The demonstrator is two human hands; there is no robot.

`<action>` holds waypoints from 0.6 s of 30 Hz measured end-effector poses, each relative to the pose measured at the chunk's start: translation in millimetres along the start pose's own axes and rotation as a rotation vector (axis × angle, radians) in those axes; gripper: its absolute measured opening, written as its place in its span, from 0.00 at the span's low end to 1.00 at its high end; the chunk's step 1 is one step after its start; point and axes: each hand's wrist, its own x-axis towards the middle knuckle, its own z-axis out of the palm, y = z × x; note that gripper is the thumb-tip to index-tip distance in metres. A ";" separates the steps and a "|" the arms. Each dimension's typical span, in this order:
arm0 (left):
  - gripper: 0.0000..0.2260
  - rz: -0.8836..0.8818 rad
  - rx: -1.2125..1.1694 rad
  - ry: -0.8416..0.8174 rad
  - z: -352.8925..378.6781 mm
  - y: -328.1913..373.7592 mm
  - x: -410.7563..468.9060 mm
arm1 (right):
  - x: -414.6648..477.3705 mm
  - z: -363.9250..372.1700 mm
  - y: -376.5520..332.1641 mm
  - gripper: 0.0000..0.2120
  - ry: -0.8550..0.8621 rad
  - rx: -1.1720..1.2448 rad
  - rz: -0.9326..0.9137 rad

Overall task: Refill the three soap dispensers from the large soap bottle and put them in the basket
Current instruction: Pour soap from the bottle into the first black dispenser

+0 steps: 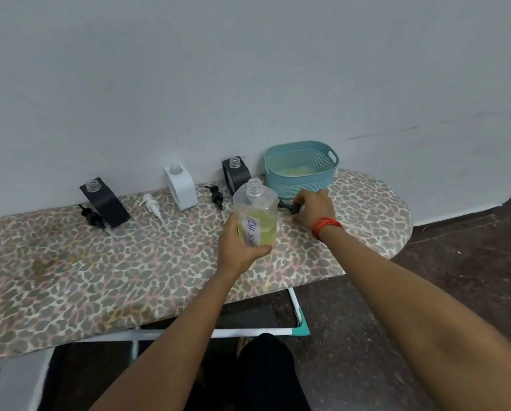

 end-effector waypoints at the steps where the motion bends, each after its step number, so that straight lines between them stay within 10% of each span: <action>1: 0.37 0.004 0.001 -0.008 0.0 -1.1 0.9 | 2.7 4.4 2.8 0.17 -0.009 -0.020 0.005; 18: 0.43 -0.029 0.186 -0.085 -45.4 -13.7 -14.1 | -64.4 -57.8 -66.4 0.19 0.265 0.795 -0.157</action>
